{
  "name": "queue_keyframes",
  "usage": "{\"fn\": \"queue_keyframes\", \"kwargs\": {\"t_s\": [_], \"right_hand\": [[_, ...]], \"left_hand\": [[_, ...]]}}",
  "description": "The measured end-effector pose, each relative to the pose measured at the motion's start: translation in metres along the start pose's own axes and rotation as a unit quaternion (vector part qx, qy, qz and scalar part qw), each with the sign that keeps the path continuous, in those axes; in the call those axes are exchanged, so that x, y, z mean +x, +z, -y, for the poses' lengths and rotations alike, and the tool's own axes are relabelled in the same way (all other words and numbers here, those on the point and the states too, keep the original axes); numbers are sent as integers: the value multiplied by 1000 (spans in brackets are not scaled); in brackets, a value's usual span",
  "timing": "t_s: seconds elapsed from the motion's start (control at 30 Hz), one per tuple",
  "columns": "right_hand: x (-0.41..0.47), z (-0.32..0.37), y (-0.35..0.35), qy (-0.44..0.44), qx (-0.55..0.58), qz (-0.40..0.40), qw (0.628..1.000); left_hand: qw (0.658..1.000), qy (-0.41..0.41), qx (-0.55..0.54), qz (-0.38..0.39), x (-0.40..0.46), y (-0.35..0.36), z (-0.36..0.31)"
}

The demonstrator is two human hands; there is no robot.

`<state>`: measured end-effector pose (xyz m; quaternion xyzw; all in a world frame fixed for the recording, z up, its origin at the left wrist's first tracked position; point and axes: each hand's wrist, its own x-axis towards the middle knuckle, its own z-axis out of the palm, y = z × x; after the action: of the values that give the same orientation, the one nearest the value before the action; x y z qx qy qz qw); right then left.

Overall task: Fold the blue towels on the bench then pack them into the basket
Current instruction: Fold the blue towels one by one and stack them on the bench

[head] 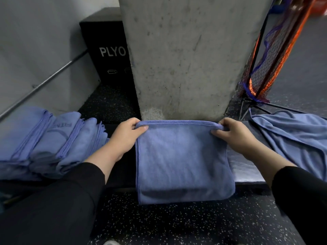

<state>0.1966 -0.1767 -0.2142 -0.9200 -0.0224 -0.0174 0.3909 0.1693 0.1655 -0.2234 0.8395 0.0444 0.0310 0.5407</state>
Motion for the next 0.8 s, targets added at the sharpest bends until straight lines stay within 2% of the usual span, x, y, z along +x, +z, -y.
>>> {"fn": "queue_keyframes", "kwargs": {"t_s": [0.2,0.3,0.37,0.57,0.8], "right_hand": [[-41,25,-40,-8,148,2,989],[-63,39,-54,18,290,85,953],[-77,45,-62,31,342,118,932],[-99,65,-78,-15,397,10,918],[-102,62,-73,9,375,-35,926]], "left_hand": [[990,-13,-138,-31,-37,-22,-29],[983,-21,-179,-45,-58,-28,-44],[979,-25,-194,-54,-69,-32,-51],[974,13,-205,-94,-89,-39,-81],[983,-9,-168,-67,-96,-30,-82]]}}
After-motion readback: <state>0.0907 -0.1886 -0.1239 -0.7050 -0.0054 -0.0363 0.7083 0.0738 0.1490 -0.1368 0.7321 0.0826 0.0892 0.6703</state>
